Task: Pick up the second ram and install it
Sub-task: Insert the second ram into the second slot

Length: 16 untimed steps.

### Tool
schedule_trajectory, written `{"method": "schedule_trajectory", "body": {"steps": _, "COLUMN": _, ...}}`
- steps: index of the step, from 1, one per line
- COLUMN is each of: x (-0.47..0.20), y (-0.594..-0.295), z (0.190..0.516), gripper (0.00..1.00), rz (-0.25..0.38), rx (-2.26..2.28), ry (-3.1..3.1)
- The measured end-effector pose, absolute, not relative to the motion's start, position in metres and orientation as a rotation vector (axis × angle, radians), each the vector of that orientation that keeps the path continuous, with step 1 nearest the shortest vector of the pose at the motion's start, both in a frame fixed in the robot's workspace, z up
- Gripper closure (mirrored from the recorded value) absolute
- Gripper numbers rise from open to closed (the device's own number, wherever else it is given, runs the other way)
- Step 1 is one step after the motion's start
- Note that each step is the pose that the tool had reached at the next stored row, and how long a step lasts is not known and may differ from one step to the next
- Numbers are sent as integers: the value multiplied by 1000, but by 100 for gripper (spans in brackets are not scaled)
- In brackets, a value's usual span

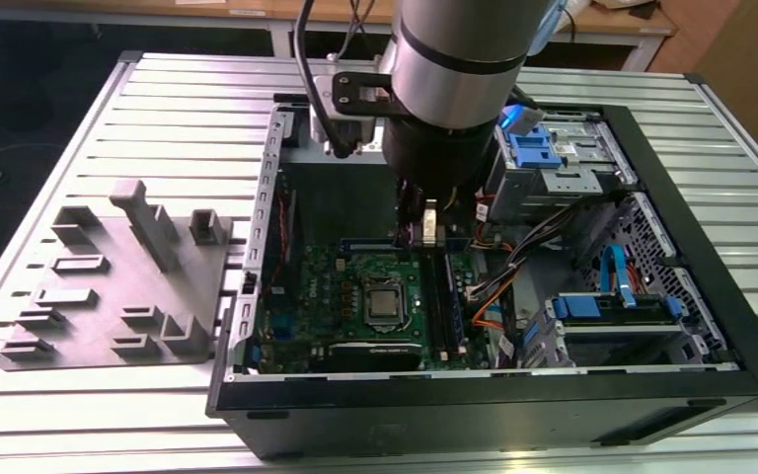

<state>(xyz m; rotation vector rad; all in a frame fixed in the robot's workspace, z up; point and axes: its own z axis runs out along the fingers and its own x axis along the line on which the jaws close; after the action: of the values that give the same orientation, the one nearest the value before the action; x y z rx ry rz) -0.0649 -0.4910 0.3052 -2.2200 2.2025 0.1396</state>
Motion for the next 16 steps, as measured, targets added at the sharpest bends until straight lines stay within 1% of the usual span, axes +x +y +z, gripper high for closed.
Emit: {"method": "schedule_trajectory", "body": {"steps": 16, "x": -65, "y": -491, "z": 304, "gripper": 92, "rz": 139, "rx": -2175, "ry": 2244}}
